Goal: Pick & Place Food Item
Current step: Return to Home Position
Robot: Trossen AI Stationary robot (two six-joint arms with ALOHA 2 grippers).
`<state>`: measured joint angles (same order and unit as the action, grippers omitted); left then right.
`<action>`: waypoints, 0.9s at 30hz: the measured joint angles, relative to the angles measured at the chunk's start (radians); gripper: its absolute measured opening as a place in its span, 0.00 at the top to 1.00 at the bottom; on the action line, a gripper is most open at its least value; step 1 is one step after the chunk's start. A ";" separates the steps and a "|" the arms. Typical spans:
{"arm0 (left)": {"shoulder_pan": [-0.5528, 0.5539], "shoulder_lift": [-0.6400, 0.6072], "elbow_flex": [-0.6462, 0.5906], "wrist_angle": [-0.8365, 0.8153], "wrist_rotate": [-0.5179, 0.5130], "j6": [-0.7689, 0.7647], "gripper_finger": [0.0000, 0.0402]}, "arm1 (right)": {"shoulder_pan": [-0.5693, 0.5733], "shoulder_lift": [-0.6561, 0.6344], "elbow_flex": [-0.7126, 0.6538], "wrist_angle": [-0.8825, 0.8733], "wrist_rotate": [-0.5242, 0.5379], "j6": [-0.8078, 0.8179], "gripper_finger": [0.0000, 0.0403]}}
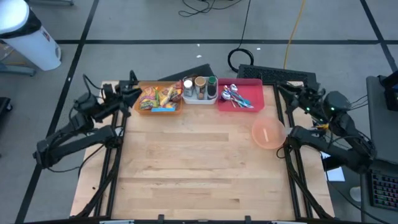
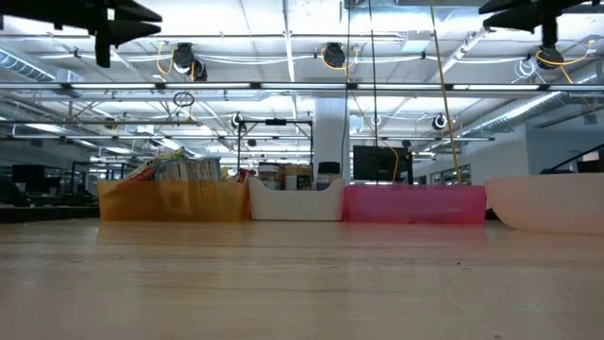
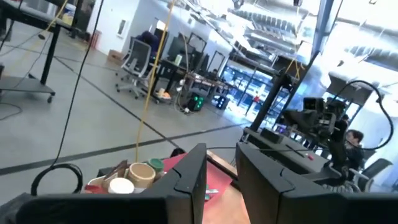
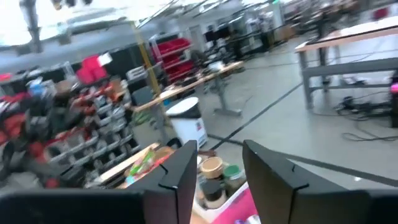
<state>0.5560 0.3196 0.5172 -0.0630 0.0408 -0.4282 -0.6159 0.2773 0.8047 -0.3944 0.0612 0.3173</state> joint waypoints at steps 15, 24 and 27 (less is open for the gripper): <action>0.000 -0.315 -0.252 0.015 0.038 -0.077 0.78 | 0.000 -0.275 -0.214 -0.026 0.107 0.146 0.86; 0.012 -0.313 -0.319 0.031 0.029 -0.026 0.78 | 0.001 -0.214 -0.567 0.430 0.123 0.168 0.96; 0.020 -0.314 -0.363 0.123 0.034 -0.024 0.78 | 0.001 -0.203 -0.641 0.545 0.122 0.160 0.99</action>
<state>0.5760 0.0059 0.1547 0.0599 0.0748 -0.4524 -0.6151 0.0744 0.1633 0.1511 0.1836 0.4770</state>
